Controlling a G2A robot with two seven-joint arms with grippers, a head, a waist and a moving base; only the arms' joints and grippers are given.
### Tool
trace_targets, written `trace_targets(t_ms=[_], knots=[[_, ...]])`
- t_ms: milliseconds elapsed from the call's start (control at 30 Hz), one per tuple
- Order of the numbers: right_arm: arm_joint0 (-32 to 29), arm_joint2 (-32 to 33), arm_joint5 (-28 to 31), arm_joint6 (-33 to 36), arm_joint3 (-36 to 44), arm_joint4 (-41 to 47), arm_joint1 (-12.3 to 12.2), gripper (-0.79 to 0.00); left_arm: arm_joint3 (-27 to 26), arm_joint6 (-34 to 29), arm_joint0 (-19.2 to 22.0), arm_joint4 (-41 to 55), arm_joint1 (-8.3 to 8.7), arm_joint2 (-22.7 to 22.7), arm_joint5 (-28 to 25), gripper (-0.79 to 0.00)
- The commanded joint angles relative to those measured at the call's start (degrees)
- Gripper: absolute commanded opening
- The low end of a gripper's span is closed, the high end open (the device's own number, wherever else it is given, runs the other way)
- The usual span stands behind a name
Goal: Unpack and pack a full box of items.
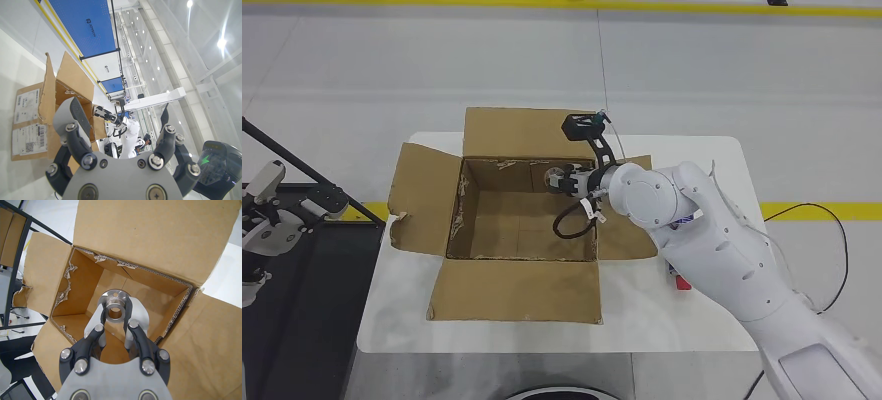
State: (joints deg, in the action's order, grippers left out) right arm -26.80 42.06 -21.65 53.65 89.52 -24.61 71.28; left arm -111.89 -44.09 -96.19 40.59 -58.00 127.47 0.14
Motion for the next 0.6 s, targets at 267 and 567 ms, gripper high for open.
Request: trace_targets(t_ms=[267,567], knots=[[2.79,-5.74,3.57,0.34,-6.03,1.15,2.72,-0.785,0.0,0.0,0.0,0.0,0.0,0.0,0.0,0.0],[13.21,-19.37,4.8,0.47,-22.96,4.33,13.24,-0.785,0.0,0.0,0.0,0.0,0.0,0.0,0.0,0.0]])
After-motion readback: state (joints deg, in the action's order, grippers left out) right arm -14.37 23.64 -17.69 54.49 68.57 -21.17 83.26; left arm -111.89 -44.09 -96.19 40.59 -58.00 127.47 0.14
